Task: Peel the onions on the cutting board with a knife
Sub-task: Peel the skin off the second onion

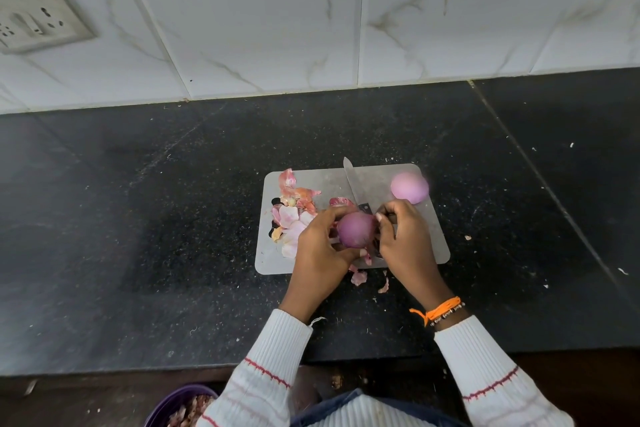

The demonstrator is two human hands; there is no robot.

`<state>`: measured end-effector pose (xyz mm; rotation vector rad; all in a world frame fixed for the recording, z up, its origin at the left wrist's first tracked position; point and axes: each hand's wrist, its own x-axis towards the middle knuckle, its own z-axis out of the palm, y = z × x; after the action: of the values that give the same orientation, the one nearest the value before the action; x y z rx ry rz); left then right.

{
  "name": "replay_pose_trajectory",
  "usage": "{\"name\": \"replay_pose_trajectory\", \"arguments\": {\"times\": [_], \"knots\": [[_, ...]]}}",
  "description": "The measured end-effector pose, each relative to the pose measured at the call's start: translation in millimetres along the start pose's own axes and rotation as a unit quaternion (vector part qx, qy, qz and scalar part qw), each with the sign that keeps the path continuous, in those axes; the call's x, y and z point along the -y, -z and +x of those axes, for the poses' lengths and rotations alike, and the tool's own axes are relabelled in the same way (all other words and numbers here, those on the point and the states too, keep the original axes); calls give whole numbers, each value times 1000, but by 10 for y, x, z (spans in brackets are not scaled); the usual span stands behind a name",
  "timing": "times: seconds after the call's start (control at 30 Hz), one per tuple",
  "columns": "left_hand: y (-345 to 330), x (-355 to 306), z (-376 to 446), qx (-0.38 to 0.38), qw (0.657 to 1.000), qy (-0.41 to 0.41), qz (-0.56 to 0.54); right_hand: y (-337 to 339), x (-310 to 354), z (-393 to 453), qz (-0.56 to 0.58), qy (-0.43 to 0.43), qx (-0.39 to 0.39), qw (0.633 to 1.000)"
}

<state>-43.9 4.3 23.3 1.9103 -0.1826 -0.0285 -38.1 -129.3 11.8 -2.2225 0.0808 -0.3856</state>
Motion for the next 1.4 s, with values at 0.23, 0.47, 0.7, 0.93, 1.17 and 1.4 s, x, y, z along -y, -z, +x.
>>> {"name": "replay_pose_trajectory", "arguments": {"times": [0.23, 0.47, 0.7, 0.93, 1.17, 1.4], "knots": [[-5, 53, 18, 29, 997, 13, -72, -20, -179, -8, -78, -58, 52, 994], [-27, 69, 14, 29, 991, 15, -128, 78, 19, -20, 65, -10, 8, 998], [-4, 11, 12, 17, 979, 55, -197, 97, 67, -29, 146, -17, 8, 989], [-13, 99, 30, -9, 989, 48, -137, 100, 110, -34, 178, 17, 20, 984], [-13, 92, 60, -12, 987, 67, -143, 82, 91, -25, 104, 75, 2, 992], [-4, 99, 73, -1, 993, 55, -104, 83, 41, 0, 72, 117, -9, 990]]}}
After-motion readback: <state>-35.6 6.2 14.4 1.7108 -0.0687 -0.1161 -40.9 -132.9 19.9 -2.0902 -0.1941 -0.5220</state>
